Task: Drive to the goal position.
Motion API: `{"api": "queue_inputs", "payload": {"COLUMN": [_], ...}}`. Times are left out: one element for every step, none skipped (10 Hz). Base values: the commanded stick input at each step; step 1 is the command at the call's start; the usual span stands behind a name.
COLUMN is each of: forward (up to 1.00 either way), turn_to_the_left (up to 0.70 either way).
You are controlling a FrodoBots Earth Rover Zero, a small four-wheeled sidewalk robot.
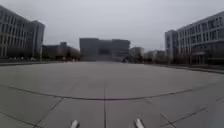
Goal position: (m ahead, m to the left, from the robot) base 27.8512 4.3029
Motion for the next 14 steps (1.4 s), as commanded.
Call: {"api": "queue_inputs", "payload": {"forward": [1.0, 1.0, 1.0, 1.0, 0.29, 0.0, 0.0, 0.0, 0.0, 0.0, 0.0, 0.0, 0.0, 0.0], "turn_to_the_left": [0.02, 0.02, 0.02, 0.02, 0.01, 0.0, 0.0, 0.0, 0.0, 0.0, 0.0, 0.0, 0.0, 0.0]}}
